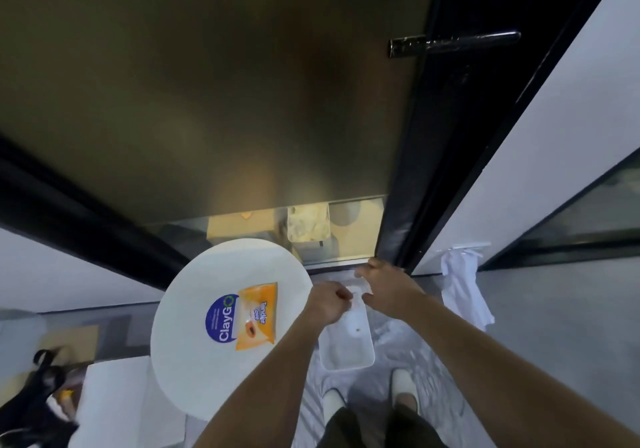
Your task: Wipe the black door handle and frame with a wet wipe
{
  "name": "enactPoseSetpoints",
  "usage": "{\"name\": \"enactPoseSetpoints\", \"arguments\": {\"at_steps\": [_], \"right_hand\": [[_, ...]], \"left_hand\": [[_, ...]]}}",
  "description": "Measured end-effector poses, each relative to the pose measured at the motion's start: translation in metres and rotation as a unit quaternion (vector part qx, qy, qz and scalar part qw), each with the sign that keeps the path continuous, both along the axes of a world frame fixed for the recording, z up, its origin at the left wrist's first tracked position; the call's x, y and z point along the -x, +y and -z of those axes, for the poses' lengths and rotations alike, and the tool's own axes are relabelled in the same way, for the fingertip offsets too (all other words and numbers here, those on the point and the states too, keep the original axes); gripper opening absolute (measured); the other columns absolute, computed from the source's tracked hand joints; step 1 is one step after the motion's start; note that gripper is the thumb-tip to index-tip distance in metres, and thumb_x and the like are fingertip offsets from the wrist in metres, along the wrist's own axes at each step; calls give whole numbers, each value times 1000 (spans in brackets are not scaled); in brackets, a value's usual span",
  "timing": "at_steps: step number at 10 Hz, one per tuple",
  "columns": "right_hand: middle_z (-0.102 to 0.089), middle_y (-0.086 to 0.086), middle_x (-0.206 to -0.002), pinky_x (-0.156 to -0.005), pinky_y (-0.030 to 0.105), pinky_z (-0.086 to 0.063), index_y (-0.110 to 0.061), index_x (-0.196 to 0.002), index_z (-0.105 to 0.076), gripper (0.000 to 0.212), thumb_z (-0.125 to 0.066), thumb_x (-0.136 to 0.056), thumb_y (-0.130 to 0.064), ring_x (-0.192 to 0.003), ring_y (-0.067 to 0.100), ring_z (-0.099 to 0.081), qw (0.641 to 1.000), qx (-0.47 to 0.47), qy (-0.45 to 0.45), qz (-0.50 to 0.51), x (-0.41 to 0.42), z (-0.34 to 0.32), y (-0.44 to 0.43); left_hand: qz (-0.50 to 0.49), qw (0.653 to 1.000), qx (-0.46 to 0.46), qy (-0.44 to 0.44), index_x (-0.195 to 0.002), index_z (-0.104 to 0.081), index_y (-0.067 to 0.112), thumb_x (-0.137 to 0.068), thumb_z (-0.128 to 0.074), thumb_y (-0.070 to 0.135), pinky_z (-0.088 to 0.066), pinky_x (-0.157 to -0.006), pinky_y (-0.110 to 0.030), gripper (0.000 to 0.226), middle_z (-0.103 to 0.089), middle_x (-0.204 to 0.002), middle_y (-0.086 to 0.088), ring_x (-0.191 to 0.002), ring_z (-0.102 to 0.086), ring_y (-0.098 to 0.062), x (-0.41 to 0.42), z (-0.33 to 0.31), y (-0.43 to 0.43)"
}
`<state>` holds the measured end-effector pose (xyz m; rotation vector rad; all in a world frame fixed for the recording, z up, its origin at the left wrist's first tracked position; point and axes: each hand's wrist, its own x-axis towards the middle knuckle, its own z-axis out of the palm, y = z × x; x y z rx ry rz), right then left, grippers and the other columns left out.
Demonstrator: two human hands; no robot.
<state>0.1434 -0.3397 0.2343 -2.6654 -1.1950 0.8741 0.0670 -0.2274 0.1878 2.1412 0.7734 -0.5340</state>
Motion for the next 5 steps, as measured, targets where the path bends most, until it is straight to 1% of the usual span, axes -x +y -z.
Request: {"name": "enactPoseSetpoints", "arguments": {"at_steps": [1,2,3,4,5], "right_hand": [[-43,4,-139,-101,33,-38,-17,-136,-43,45,-51,-92,-20,-129,24,-41,998,70,5,7,8,11,1],[-52,5,-132,-96,31,-44,-13,-130,-51,39,-53,-91,-19,-119,24,-52,991,130,34,14,17,29,2],[-61,8,-122,-89,28,-50,-9,-122,-57,33,-54,-89,-17,-107,24,-61,981,170,91,21,19,37,3],[-62,6,-121,-91,28,-50,-9,-119,-59,31,-52,-91,-19,-108,23,-61,979,180,93,19,18,30,7],[-61,10,-122,-90,32,-51,-6,-117,-61,31,-53,-89,-17,-108,26,-60,986,146,73,26,15,19,14]], "left_hand": [[-1,1000,21,10,-113,-67,13,-86,-64,14,-46,-86,-20,27,-65,-121,-3,-106,-61,-19,8,10,2],[2,1000,28,9,-112,-67,10,-85,-64,11,-44,-82,-17,27,-65,-118,-6,-105,-61,-21,17,13,8],[0,998,54,16,-103,-69,4,-83,-65,9,-49,-79,-24,21,-68,-110,-13,-91,-65,-25,25,13,14],[13,998,64,5,-95,-70,1,-83,-60,7,-51,-72,-26,17,-70,-102,-15,-77,-62,-21,25,4,20],[24,999,43,-2,-92,-70,2,-84,-55,7,-51,-78,-30,18,-70,-102,-15,-79,-61,-21,19,-13,23]]}}
